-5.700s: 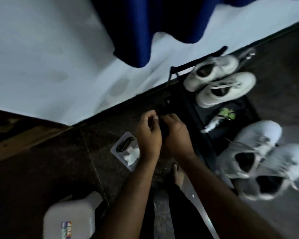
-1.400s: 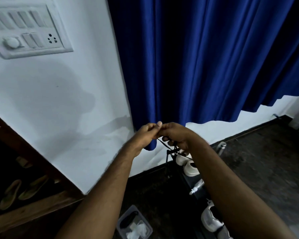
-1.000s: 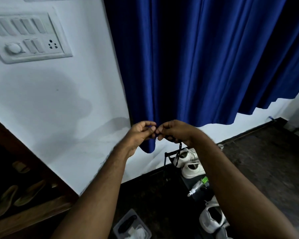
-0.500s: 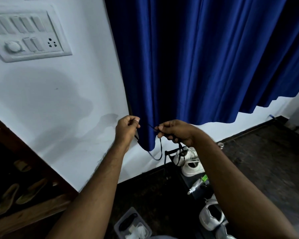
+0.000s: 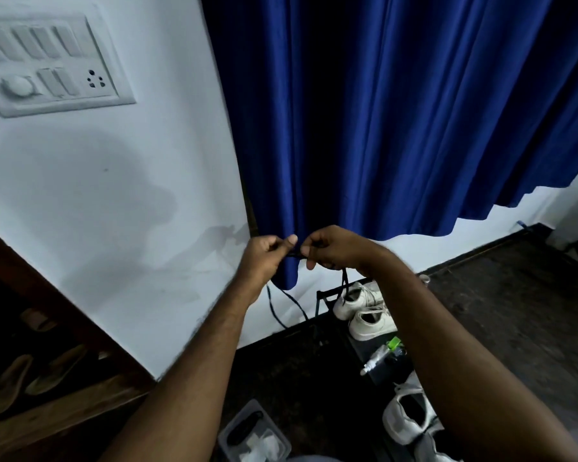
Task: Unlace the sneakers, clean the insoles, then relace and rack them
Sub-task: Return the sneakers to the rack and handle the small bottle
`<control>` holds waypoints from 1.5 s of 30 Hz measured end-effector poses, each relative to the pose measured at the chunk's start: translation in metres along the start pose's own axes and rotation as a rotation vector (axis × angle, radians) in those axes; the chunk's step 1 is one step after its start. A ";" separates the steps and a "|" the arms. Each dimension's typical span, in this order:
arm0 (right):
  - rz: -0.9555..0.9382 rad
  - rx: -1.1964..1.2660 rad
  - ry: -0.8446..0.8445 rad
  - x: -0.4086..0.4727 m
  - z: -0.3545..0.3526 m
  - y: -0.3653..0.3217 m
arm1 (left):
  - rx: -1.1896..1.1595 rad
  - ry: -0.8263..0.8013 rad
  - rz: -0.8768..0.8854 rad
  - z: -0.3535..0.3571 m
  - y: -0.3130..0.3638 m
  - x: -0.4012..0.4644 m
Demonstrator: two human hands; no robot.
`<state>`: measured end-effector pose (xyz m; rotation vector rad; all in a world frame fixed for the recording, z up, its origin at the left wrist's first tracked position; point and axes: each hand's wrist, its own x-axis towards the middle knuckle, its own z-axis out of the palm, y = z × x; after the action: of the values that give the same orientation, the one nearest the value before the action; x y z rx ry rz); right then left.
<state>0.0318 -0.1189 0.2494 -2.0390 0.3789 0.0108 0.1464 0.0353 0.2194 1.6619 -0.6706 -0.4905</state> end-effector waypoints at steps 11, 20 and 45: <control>0.049 0.069 0.235 0.001 0.006 0.024 | 0.159 0.318 0.093 -0.020 -0.010 0.007; -0.041 -0.012 0.239 0.006 0.014 0.015 | 0.142 -0.320 -0.144 -0.005 0.003 -0.010; 0.038 0.288 0.235 0.002 0.010 0.035 | 0.289 0.177 0.154 -0.008 -0.011 0.016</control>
<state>0.0253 -0.1261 0.2140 -1.7513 0.5342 -0.2479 0.1649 0.0318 0.2110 1.8804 -0.7567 -0.1372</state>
